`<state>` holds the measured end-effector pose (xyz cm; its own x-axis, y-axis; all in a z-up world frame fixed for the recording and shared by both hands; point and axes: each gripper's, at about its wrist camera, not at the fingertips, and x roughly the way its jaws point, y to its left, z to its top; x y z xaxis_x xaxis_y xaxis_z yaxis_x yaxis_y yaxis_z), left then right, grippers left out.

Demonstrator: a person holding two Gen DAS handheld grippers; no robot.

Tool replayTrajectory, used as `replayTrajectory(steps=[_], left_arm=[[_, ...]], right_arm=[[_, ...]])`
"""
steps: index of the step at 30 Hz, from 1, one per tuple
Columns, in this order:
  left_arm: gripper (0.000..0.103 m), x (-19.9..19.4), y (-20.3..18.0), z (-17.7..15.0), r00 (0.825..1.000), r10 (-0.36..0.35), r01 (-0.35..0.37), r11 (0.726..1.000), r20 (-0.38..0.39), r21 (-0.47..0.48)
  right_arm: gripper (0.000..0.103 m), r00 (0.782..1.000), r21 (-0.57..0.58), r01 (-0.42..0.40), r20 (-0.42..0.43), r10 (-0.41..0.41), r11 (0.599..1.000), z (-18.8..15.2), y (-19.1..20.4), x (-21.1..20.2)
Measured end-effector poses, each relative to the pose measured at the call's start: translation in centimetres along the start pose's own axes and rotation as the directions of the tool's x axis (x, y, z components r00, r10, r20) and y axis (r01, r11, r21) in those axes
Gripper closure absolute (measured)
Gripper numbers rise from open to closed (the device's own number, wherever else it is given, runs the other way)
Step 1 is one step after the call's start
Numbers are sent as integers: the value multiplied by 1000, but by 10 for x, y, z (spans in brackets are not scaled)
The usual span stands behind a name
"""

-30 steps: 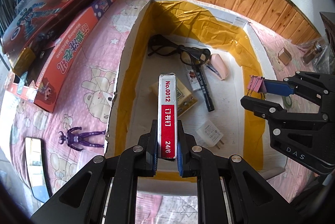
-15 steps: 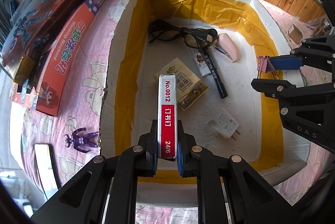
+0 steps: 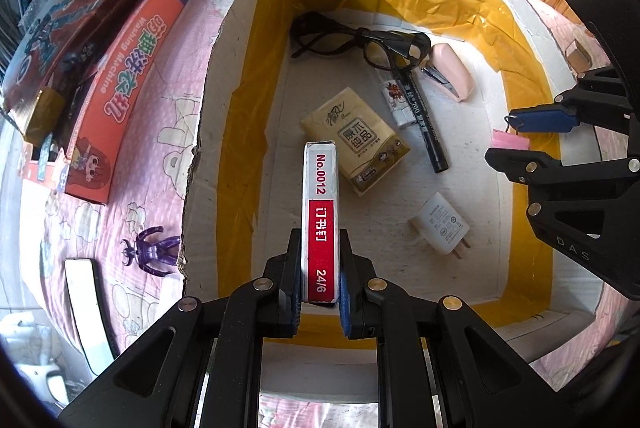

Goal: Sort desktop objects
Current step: 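Open the left tool to drop the staples box while the right tool releases the pink clips, then move both tools out of the box toward the green tape roll and gold metal box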

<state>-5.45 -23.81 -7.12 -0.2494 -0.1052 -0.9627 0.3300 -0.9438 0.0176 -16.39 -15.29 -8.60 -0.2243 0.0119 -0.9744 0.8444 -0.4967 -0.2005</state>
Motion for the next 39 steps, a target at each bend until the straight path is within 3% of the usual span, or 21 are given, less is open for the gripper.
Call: replayTrajectory(steps=[3,5,8,17,29,39], left_arm=[[86,-2,1,1,1000,-2,2,1000,1,-17],[77,-4,2,2,1000,-20,19,999,0,-32],[71,-5,1,2,1000,-31,31,999,-5,-39],[66,-15,4,-1,1000,-11,12,997,8,-78],[66,-49,-5,-18,996,-23,30,995,84,-92],[66,-67,-32,-29,990,-45,56,996,136,-75]], right_arm=[[70,1000,14,1,3,-1,1000,-2,-3,0],[70,1000,24,-3,4,3,1000,-4,-5,0],[68,1000,35,-3,14,3,999,-8,-7,-3],[66,999,31,-26,41,24,999,-18,-4,-20],[59,991,13,-82,106,80,997,-41,-1,-39],[53,965,57,-130,236,114,990,-65,-7,-72]])
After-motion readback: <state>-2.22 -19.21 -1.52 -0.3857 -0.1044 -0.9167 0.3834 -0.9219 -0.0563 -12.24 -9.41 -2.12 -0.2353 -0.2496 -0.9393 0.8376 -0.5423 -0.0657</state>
